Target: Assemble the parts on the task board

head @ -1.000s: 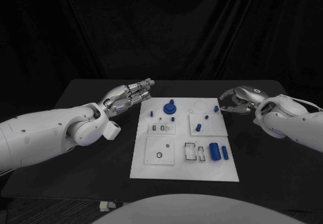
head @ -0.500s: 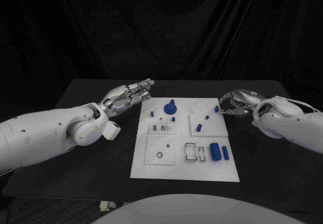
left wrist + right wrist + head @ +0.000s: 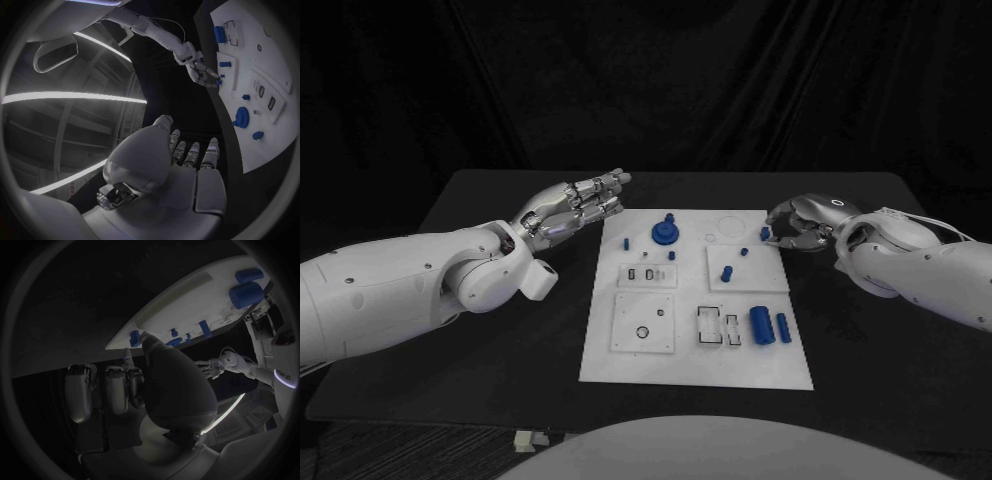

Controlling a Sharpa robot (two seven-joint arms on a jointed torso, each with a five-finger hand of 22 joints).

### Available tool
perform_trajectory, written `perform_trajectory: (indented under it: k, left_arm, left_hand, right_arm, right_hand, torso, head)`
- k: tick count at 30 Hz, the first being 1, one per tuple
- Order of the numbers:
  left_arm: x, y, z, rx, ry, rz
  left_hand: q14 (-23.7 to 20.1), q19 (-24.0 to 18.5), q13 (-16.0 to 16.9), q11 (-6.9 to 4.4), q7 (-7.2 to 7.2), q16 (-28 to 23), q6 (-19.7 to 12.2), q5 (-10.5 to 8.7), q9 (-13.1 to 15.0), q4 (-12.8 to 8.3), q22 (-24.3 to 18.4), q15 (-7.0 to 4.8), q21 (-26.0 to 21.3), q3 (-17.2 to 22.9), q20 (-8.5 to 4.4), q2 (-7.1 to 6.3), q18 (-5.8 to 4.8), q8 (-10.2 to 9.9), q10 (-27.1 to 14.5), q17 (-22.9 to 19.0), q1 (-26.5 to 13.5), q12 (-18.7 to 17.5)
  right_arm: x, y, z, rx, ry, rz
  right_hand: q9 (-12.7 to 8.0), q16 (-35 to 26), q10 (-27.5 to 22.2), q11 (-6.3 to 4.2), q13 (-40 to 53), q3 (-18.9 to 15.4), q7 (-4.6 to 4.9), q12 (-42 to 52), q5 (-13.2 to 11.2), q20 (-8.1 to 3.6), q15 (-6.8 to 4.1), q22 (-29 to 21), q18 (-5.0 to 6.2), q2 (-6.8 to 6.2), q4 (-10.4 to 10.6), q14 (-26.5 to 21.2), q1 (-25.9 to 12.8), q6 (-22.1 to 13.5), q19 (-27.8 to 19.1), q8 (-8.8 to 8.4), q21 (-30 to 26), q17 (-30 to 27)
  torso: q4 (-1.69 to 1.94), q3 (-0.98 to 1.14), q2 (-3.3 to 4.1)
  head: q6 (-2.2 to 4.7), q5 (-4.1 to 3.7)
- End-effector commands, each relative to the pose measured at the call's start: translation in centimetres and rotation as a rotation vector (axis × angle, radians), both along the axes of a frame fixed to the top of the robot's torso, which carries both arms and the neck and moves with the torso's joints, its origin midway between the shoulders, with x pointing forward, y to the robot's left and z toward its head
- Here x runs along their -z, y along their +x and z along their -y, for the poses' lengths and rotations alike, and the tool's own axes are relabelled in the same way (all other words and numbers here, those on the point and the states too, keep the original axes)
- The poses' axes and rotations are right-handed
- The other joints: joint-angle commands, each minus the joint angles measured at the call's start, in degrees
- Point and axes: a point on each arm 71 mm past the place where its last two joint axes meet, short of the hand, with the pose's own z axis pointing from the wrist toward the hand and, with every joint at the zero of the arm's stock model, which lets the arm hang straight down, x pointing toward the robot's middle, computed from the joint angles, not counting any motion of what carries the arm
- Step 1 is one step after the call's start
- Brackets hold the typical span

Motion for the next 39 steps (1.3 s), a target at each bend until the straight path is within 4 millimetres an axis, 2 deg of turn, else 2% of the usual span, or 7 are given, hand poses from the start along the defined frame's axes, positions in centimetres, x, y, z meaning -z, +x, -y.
perform_trajectory:
  k: [1, 13, 16, 22, 27, 29, 39]
  left_arm:
    - [-0.1, -0.1, 0.2, 0.012, -0.014, 0.002]
    - [0.0, -0.1, 0.2, 0.016, -0.014, -0.001]
    - [0.0, -0.1, 0.2, 0.016, -0.014, -0.003]
    - [0.0, -0.1, 0.2, 0.019, -0.014, -0.005]
    - [0.1, -0.1, 0.3, 0.021, -0.014, -0.006]
    - [0.1, -0.1, 0.3, 0.022, -0.014, -0.007]
    - [0.1, -0.2, 0.3, 0.025, -0.012, -0.012]
  left_hand:
    - [-0.01, -0.05, 0.02, 0.36, 0.2, 0.04, -0.32, 0.34, 0.02, 0.13, 0.03, 0.33, 0.24, 0.32, 0.15, -0.14, 0.51, -0.29, -0.13, 0.05, 0.59, 0.15]
    - [-0.01, -0.07, 0.02, 0.38, 0.2, 0.04, -0.36, 0.37, 0.02, 0.05, 0.02, 0.33, 0.22, 0.43, 0.15, -0.16, 0.51, -0.3, -0.11, 0.05, 0.62, 0.15]
    - [-0.01, -0.07, 0.02, 0.38, 0.2, 0.04, -0.36, 0.37, 0.02, 0.05, 0.02, 0.33, 0.22, 0.43, 0.15, -0.16, 0.51, -0.3, -0.11, 0.05, 0.62, 0.15]
    - [-0.02, -0.07, 0.03, 0.41, 0.19, 0.03, -0.36, 0.39, 0.02, -0.05, 0.02, 0.34, 0.22, 0.54, 0.15, -0.16, 0.51, -0.3, -0.09, 0.05, 0.64, 0.16]
    - [-0.02, -0.07, 0.03, 0.41, 0.19, 0.03, -0.36, 0.39, 0.02, -0.05, 0.02, 0.34, 0.22, 0.54, 0.15, -0.16, 0.51, -0.3, -0.09, 0.05, 0.64, 0.16]
    - [-0.02, -0.07, 0.03, 0.41, 0.19, 0.03, -0.36, 0.39, 0.02, -0.05, 0.02, 0.34, 0.22, 0.54, 0.15, -0.16, 0.51, -0.3, -0.09, 0.05, 0.64, 0.16]
    - [-0.01, -0.06, 0.03, 0.42, 0.19, 0.04, -0.41, 0.41, 0.01, -0.11, 0.02, 0.34, 0.23, 0.63, 0.15, -0.16, 0.51, -0.31, -0.11, 0.05, 0.66, 0.15]
  right_arm:
    - [0.3, 0.0, 0.0, 0.005, -0.001, -0.005]
    - [0.5, 0.4, -0.4, 0.0, 0.011, -0.002]
    - [0.6, 0.4, -0.5, -0.001, 0.012, -0.004]
    - [0.6, 0.5, -0.6, -0.003, 0.011, -0.01]
    - [0.7, 0.5, -0.7, -0.006, 0.012, -0.011]
    - [0.7, 0.6, -0.7, -0.009, 0.015, -0.012]
    - [0.6, 0.6, -1.0, -0.018, 0.024, -0.007]
  right_hand:
    - [0.06, 0.17, 5.97, -0.23, 15.09, 0.1, 0.2, 0.2, 0.4, -0.17, -0.32, 13.66, -0.72, -0.06, 0.37, 6.1, 0.62, -0.18, 3.66, 0.31, 0.01, 15.07]
    - [0.32, 0.17, 5.97, -0.06, 15.09, 0.44, 0.36, 0.2, 1.9, -0.02, -0.16, 13.59, -0.67, 0.64, 0.32, 6.1, 1.39, 0.47, 3.53, 1.47, -0.18, 15.07]
    - [0.47, 0.17, 5.97, -0.04, 15.09, 0.55, 0.36, 0.2, 3.21, 0.03, -0.13, 13.57, -0.65, 0.84, 0.22, 6.1, 1.62, 0.89, 3.48, 2.1, -0.26, 15.07]
    - [0.58, 0.17, 5.97, -0.04, 15.09, 0.64, 0.35, 0.2, 3.89, 0.05, -0.13, 13.53, -0.62, 0.98, 0.11, 6.1, 1.8, 1.17, 3.42, 2.52, -0.36, 15.07]
    - [0.99, 0.17, 5.97, -0.09, 15.09, 0.74, 0.31, 0.2, 4.58, 0.05, -0.13, 13.51, -0.6, 1.23, -0.07, 6.1, 1.96, 2.29, 3.37, 3.64, -0.43, 15.07]
    - [1.41, 0.17, 5.97, -0.16, 15.09, 0.9, 0.19, 0.2, 5.36, 0.03, -0.19, 13.5, -0.59, 1.51, -0.34, 6.1, 2.19, 3.19, 3.35, 4.6, -0.46, 15.07]
    - [1.8, 0.17, 5.97, -0.27, 15.09, 1.07, 0.04, 0.2, 5.58, -0.03, -0.28, 13.5, -0.59, 1.73, -0.76, 6.1, 2.54, 3.89, 3.35, 5.45, -0.46, 15.07]
  torso:
    - [0.03, 0.04, 0.05]
    - [-0.04, -0.09, -0.01]
    - [-0.07, -0.06, -0.01]
    - [-0.05, -0.02, -0.02]
    - [-0.01, 0.0, 0.02]
    - [-0.04, -0.01, 0.02]
    - [-0.08, -0.05, -0.03]
  head:
    - [-0.01, 0.03]
    - [-0.01, 0.0]
    - [-0.01, 0.02]
    - [-0.01, -0.04]
    - [-0.01, -0.09]
    - [-0.01, -0.02]
    - [-0.01, 0.02]
